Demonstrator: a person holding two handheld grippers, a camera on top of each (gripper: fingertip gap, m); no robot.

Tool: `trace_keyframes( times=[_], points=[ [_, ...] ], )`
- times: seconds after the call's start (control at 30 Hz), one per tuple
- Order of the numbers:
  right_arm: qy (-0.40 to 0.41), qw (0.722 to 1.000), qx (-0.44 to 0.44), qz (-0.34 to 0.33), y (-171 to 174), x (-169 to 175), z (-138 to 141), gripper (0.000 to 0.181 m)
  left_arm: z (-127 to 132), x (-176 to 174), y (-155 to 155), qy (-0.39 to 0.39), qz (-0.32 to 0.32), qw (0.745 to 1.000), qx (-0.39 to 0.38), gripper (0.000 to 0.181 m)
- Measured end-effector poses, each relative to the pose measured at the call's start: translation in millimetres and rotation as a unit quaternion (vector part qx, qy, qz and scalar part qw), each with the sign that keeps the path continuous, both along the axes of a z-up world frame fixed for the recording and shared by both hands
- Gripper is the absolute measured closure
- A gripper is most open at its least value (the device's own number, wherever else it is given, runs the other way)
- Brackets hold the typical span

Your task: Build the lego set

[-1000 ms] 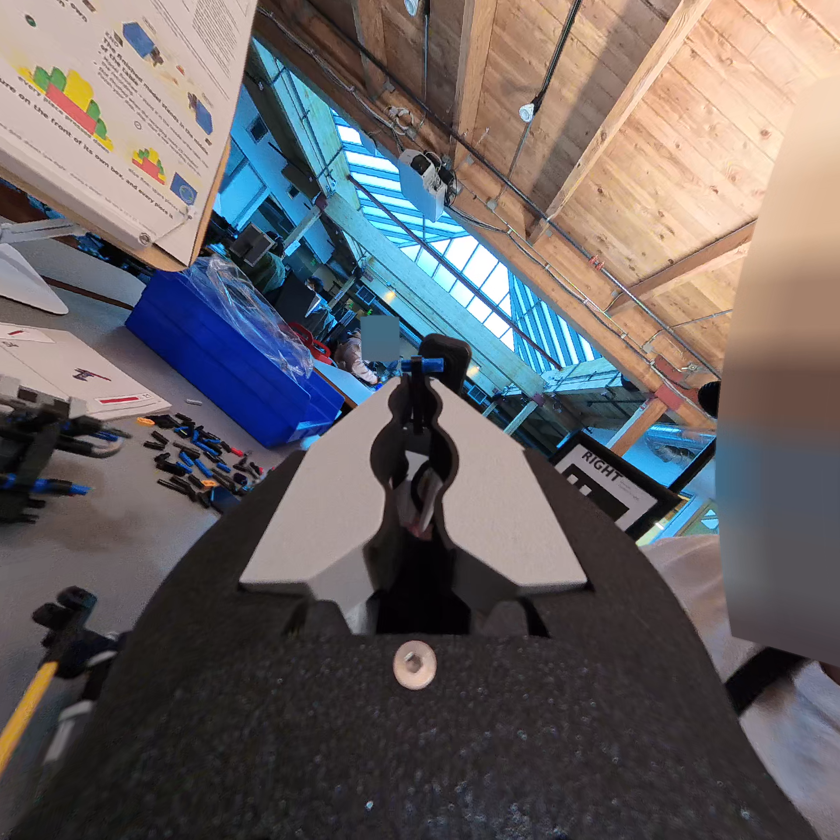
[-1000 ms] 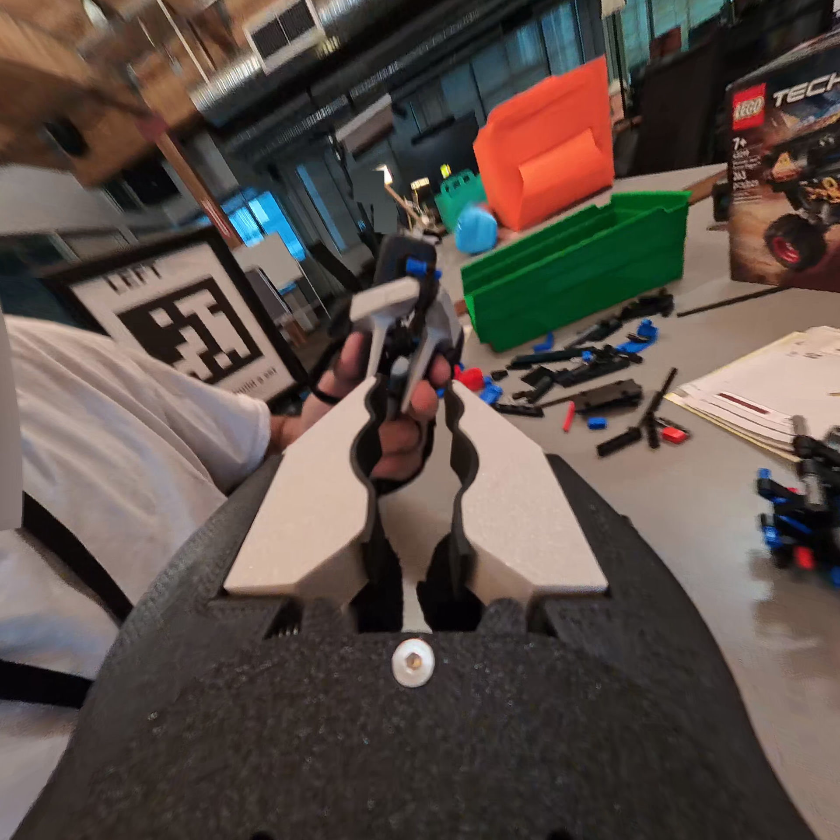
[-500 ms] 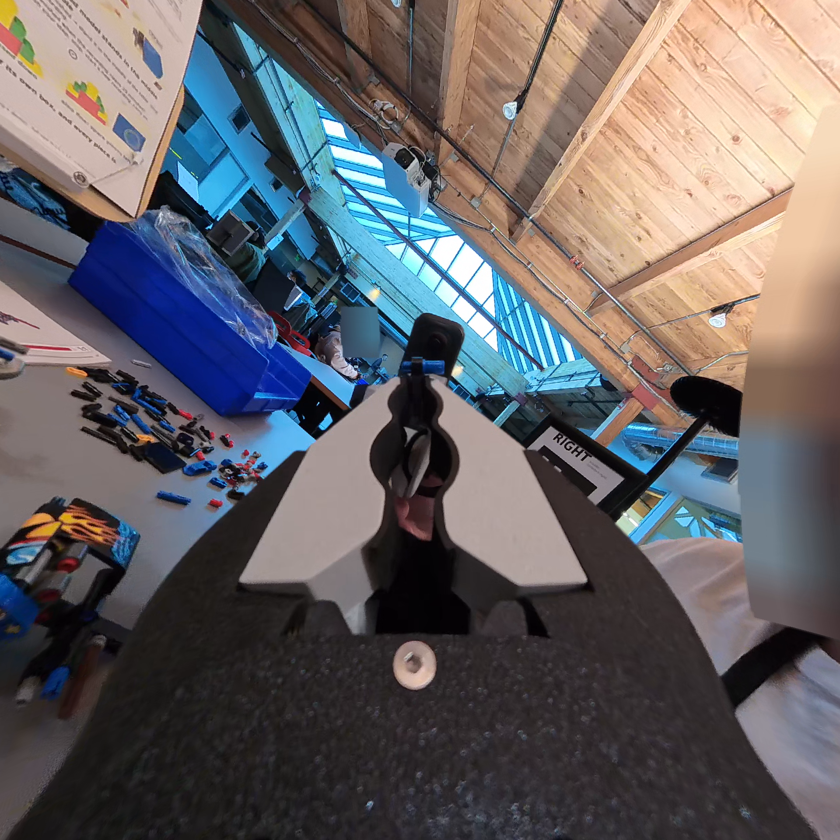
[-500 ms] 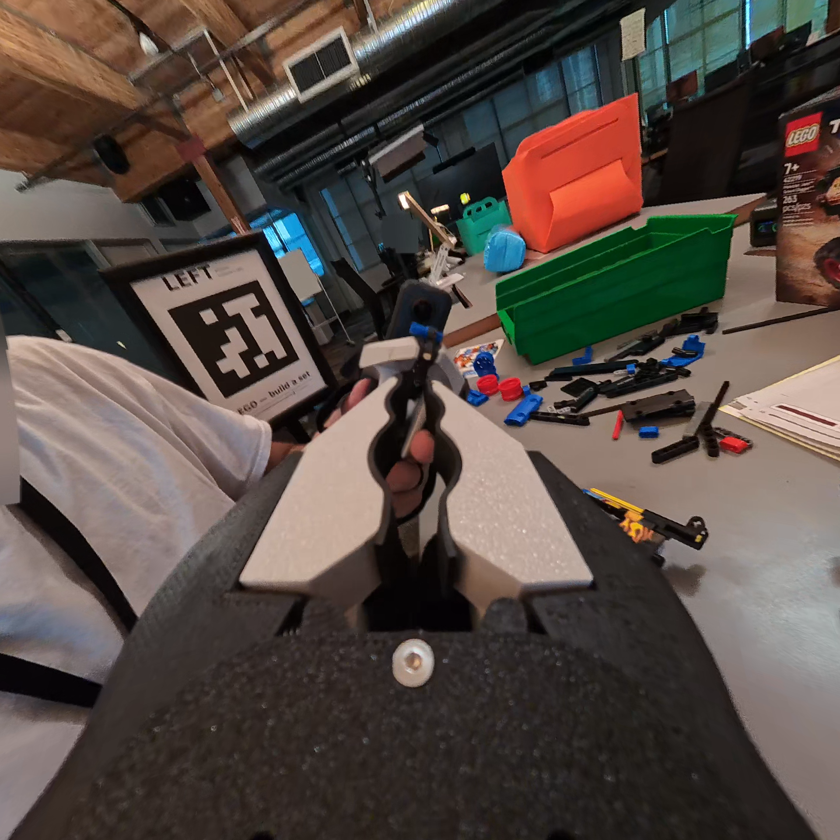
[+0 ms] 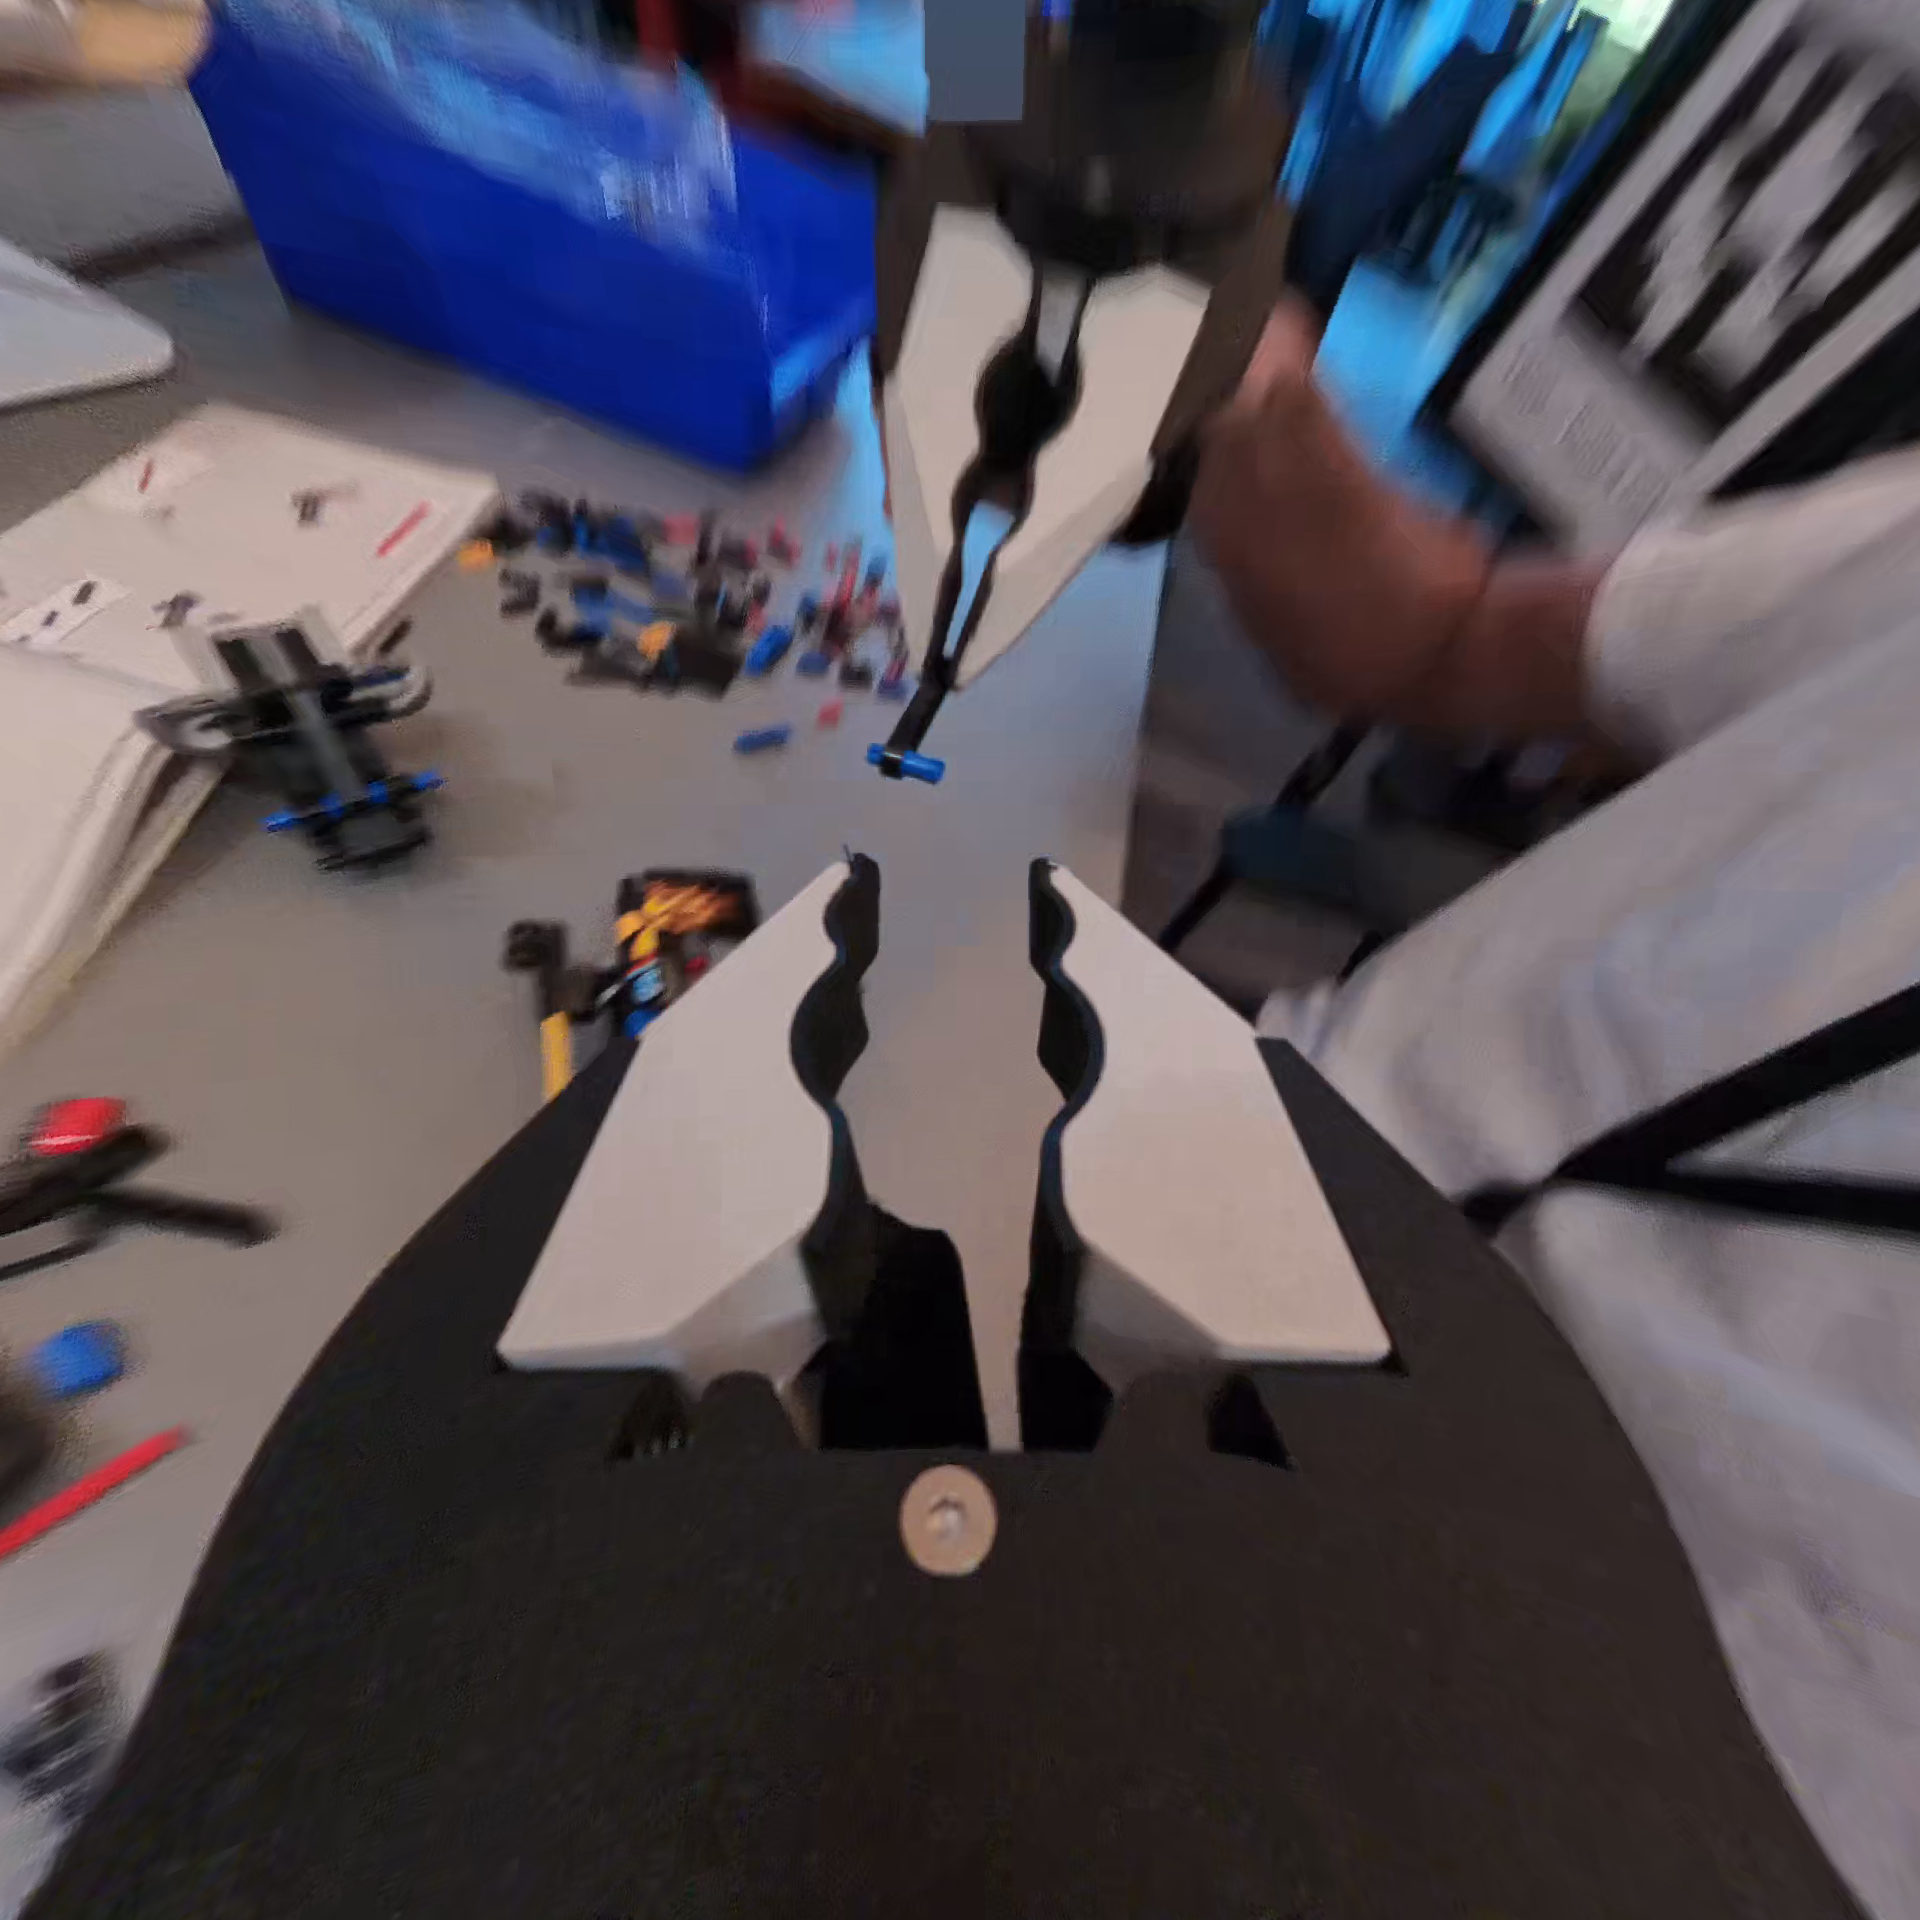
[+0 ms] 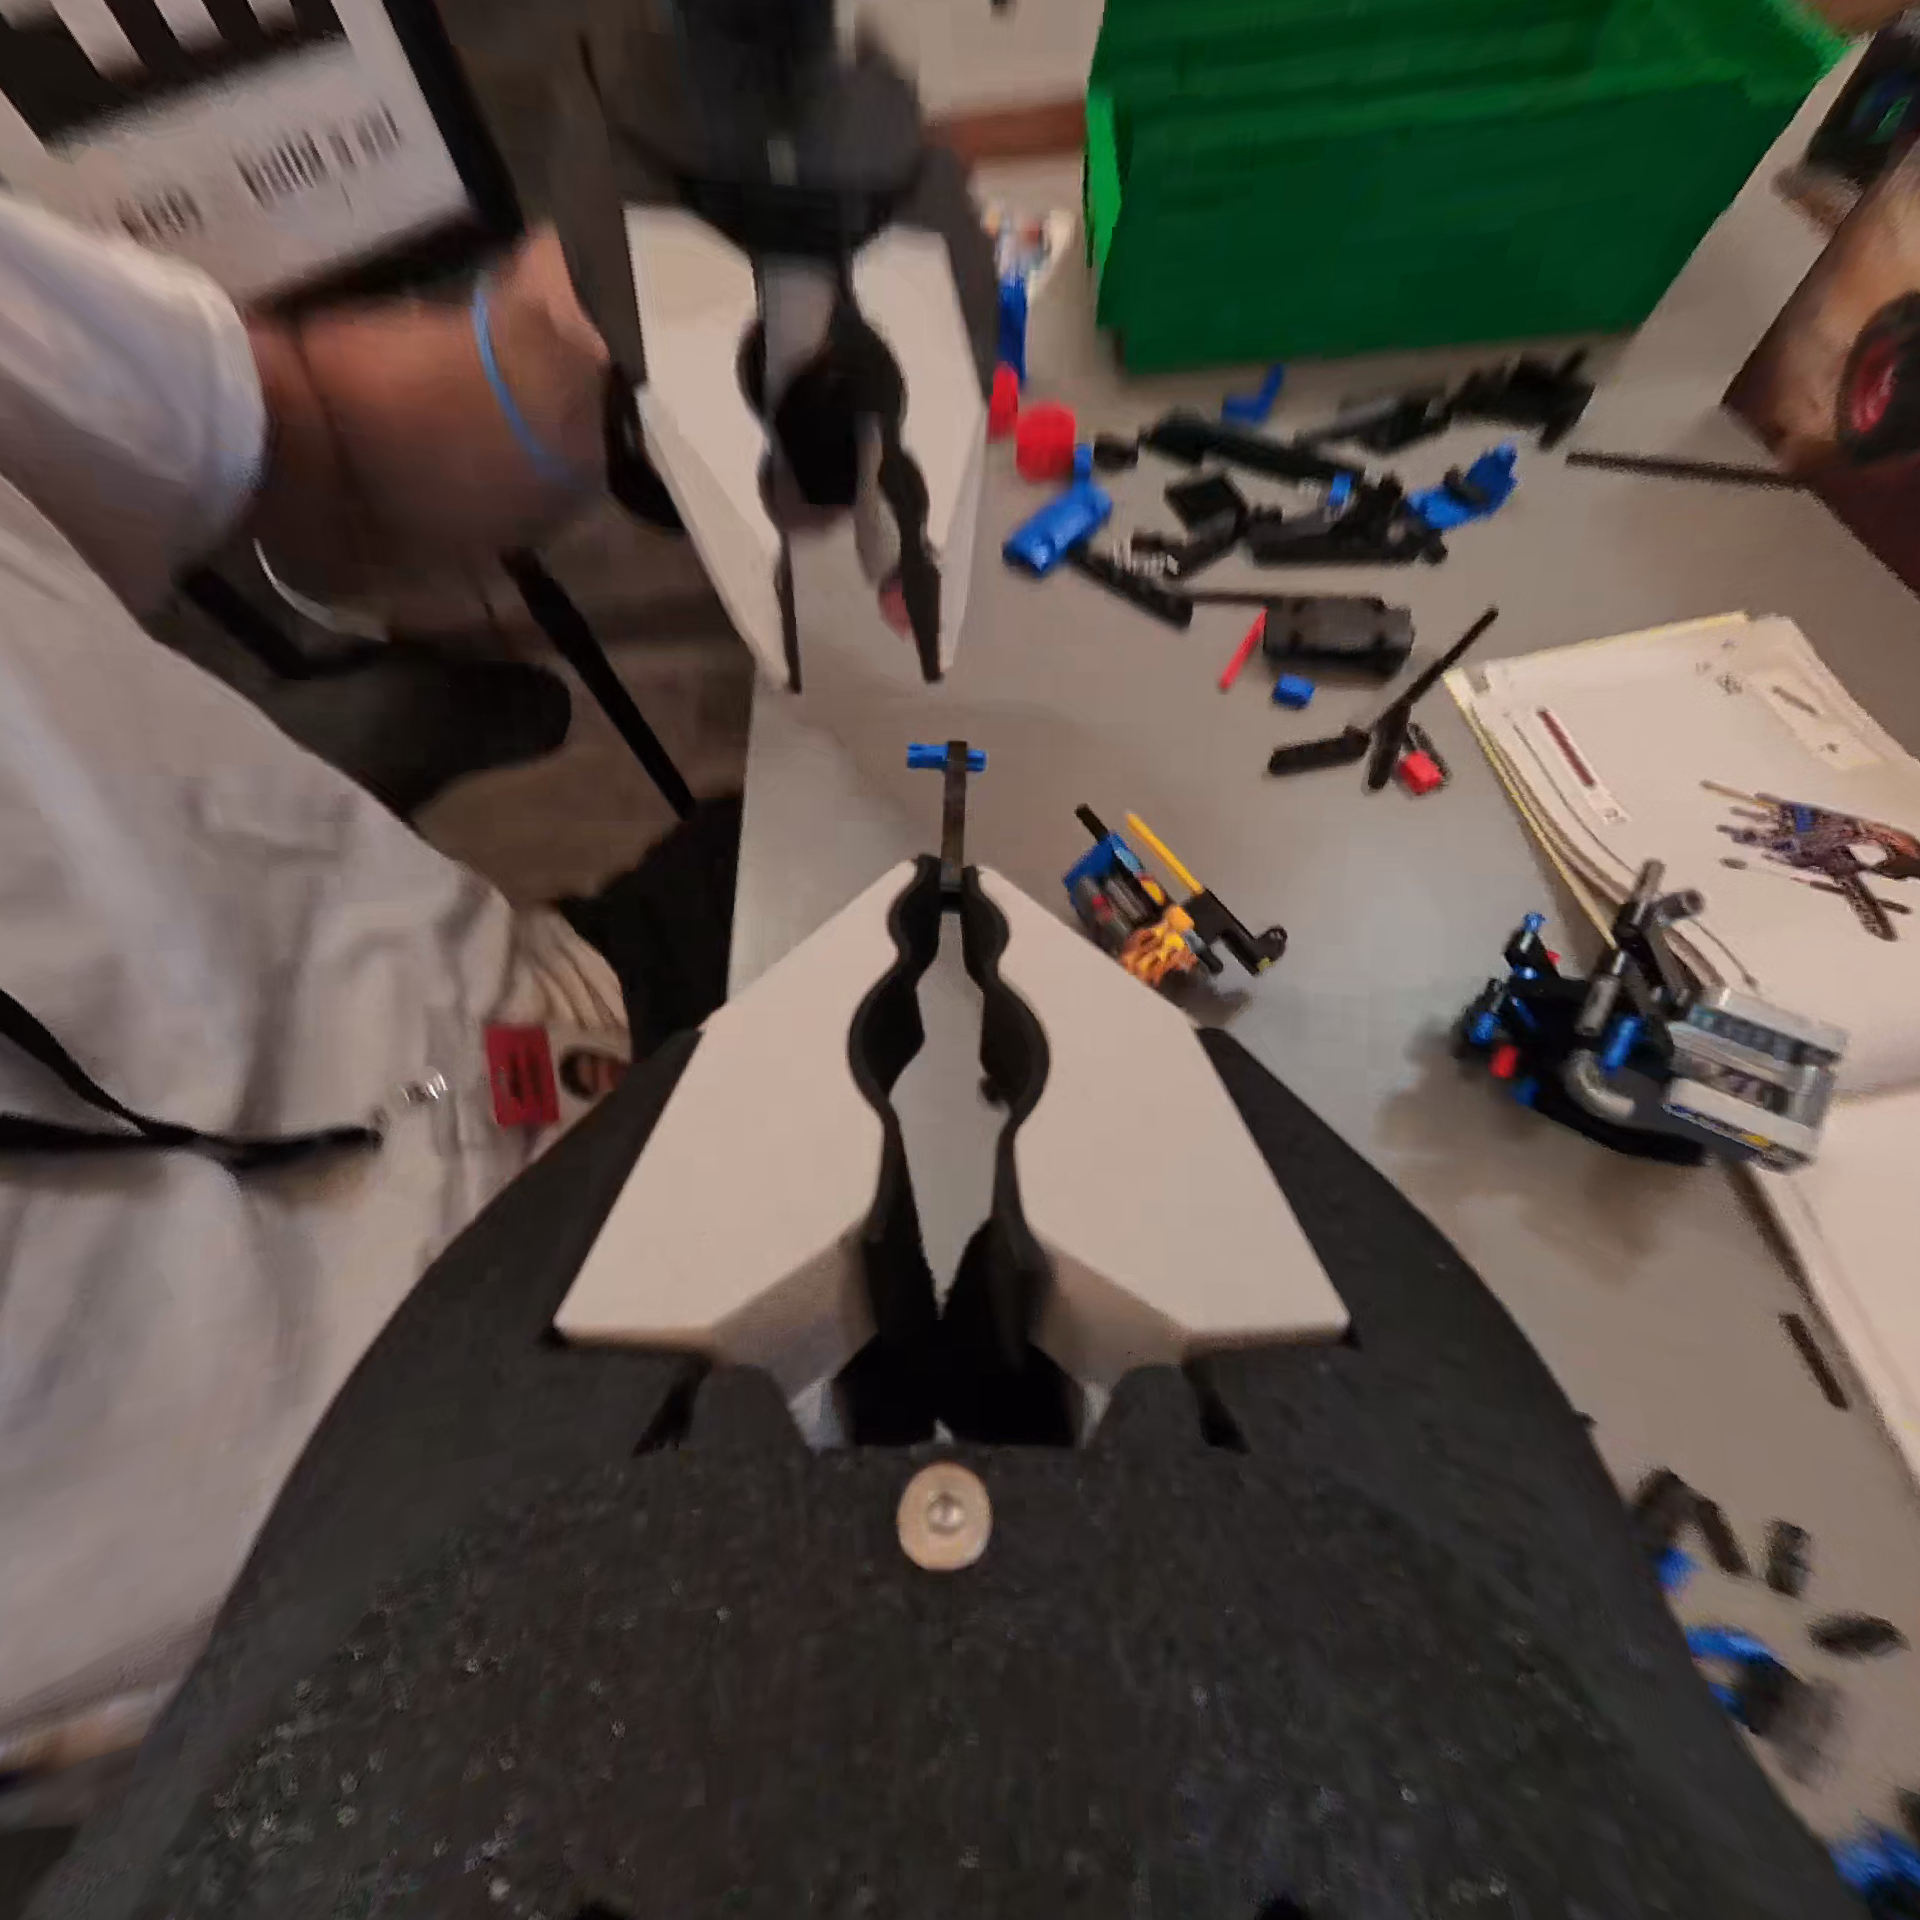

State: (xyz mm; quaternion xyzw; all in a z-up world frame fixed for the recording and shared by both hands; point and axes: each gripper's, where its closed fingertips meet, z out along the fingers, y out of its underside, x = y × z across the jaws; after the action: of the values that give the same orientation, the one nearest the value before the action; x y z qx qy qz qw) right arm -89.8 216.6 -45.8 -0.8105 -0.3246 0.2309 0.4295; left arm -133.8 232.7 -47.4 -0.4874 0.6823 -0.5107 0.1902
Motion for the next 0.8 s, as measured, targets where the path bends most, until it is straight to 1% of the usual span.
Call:
trace_keyframes(
  times=[0.07,0.1,0.17,0.27,0.33,0.43,0.57,0.8],
  points=[
    [-0.061,0.998,-0.019,0.021,3.2,-1.5,-7.9,0.179,-6.0,5.5,6.6,0.049,-0.025,0.992,0.117,0.153],
    [-0.081,0.996,-0.02,0.026,6.2,-3.9,-8.8,0.179,-6.7,10.5,8.8,0.063,-0.036,0.984,0.161,0.153],
    [-0.103,0.994,-0.023,0.042,8.5,-11.6,-8.5,0.179,-7.7,18.4,8.8,0.089,-0.063,0.971,0.212,0.153],
    [-0.11,0.993,-0.023,0.044,11.5,-16.8,-5.4,0.179,-15.5,17.1,-1.4,0.139,-0.12,0.959,0.216,0.157],
    [-0.105,0.993,-0.02,0.041,12.7,-17.4,-4.4,0.179,-19.1,17.8,-4.9,0.154,-0.138,0.956,0.211,0.161],
    [-0.101,0.994,-0.022,0.038,11.9,-16.9,-6.2,0.179,-27.8,23.4,-1.5,0.166,-0.134,0.952,0.221,0.168],
    [-0.109,0.993,-0.026,0.035,10.6,-14.9,-10.4,0.179,-32.3,24.0,-5.4,0.164,-0.141,0.951,0.22,0.18],
    [-0.107,0.993,-0.022,0.036,9.4,-10.4,-6.7,0.179,-28.4,30.4,-8.3,0.131,-0.137,0.962,0.197,0.181]
  ],
)
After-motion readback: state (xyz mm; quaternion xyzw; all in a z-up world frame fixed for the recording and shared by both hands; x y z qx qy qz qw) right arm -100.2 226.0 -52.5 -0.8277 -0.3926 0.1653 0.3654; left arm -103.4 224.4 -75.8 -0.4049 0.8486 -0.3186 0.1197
